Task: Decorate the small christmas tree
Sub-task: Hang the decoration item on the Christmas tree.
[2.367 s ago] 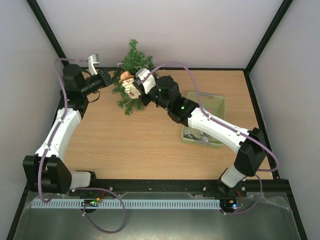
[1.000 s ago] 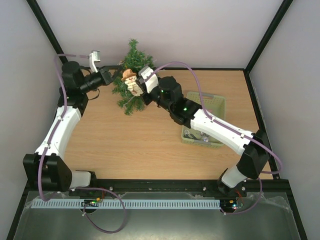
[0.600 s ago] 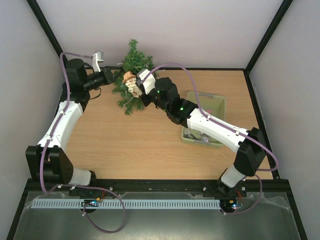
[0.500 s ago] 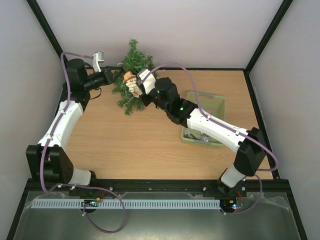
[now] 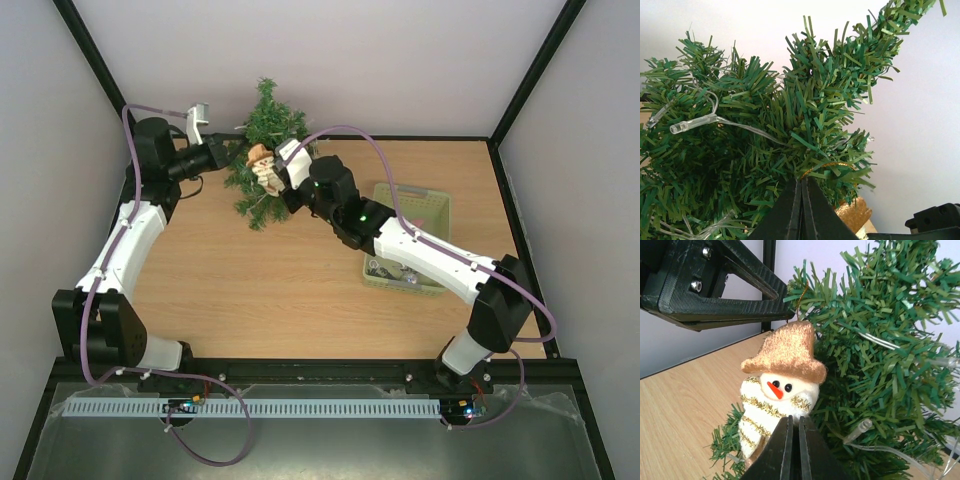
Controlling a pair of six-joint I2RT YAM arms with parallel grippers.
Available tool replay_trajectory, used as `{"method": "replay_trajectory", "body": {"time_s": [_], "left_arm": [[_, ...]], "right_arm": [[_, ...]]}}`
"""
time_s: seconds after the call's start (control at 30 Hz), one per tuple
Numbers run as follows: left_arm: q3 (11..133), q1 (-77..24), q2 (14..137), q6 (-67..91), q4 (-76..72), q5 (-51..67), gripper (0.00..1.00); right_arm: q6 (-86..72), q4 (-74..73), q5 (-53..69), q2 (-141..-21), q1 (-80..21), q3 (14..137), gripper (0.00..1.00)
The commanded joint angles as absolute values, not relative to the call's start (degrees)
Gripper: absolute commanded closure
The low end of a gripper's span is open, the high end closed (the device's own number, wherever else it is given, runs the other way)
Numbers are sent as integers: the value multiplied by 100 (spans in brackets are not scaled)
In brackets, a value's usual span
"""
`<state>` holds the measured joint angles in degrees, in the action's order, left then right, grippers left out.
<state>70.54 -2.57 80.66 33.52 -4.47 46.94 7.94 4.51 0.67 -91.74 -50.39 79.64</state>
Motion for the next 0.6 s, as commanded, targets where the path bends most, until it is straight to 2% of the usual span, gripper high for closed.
{"method": "replay_trajectory", "body": {"time_s": [0.0,0.17,0.27,0.43,0.57], "left_arm": [[7007,-229,8002,3234,-632,4747,97],[7035,-236,7988,3243,-624,4838,95],[7049,-246,8016,3252,-570,4869,92],[7031,-281,7842,3162,-337,4724,76],[6983,-273,7565,3028,-36,4425,61]], "right_arm": [[585,252,155,-9010,-5085,7842,94],[426,49,410,-8709,-5086,7746,73],[308,-49,448,-8493,-5083,7593,67],[90,-99,575,-7919,-5085,7157,57],[-58,-287,227,-7423,-5069,6766,54]]}}
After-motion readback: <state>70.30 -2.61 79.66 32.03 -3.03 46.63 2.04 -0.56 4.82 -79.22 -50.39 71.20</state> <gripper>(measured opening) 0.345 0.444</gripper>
